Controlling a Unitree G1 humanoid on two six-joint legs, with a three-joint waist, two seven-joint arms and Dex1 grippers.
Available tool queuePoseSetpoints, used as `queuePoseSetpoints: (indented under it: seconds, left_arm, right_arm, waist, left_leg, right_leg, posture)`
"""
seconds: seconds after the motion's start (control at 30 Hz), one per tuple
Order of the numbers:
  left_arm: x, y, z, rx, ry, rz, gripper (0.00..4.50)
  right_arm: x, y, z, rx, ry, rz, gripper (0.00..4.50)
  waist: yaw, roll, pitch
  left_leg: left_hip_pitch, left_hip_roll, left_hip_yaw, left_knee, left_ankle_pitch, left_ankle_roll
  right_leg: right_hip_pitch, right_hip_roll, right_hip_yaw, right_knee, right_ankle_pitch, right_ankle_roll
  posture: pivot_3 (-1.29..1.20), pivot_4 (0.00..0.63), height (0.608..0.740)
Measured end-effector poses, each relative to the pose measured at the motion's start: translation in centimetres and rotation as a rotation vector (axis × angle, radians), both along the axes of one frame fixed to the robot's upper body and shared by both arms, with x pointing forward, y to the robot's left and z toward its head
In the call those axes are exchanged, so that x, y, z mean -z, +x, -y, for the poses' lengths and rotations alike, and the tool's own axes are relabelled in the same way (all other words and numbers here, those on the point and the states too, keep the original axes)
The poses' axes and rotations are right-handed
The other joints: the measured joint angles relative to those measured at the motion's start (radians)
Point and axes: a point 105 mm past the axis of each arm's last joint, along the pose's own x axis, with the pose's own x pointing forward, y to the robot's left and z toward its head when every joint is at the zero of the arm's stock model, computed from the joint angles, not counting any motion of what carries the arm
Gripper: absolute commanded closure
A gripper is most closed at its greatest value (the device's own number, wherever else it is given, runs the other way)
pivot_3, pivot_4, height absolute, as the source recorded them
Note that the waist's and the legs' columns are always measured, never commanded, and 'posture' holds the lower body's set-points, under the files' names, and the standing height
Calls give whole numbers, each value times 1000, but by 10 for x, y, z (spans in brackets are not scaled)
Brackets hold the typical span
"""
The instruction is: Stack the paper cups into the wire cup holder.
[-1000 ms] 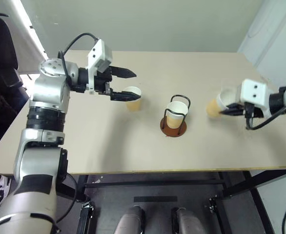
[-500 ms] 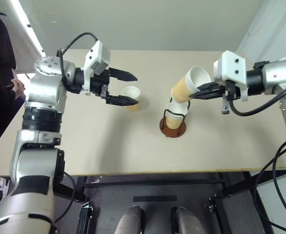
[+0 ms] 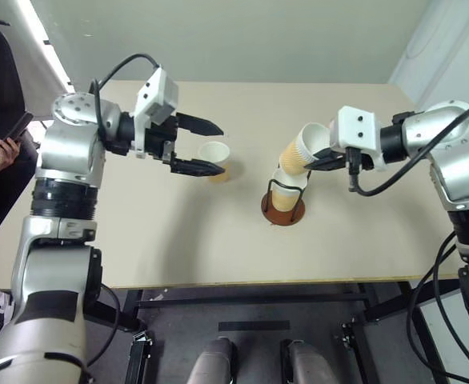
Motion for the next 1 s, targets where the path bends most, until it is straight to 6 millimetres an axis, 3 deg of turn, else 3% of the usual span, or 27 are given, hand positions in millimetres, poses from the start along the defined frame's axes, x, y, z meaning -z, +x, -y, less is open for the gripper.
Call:
queuePoseSetpoints:
  seconds: [0.73, 0.83, 1.0]
  left_arm:
    - [1, -1, 1, -4, -13, -10, 0]
    - [1, -1, 1, -4, -12, -10, 0]
    - [2, -2, 1, -3, -7, -5, 0]
  right_arm:
    - [26, 3, -7, -46, -104, -15, 4455]
    - [28, 6, -6, -38, -117, -6, 3965]
    - [30, 11, -8, -26, -102, -12, 2395]
  waist:
    - [-1, 0, 0]
    - [-1, 0, 0]
    - [-2, 0, 0]
  left_leg:
    - [0, 0, 0, 0, 0, -1]
    - [0, 0, -1, 0, 0, -1]
    - [0, 0, -1, 0, 0, -1]
  right_leg:
    - [0, 0, 0, 0, 0, 0]
    - [0, 0, 0, 0, 0, 0]
    - [0, 0, 0, 0, 0, 0]
  posture:
    - [0, 150, 740]
    - [0, 150, 740]
    - [0, 150, 740]
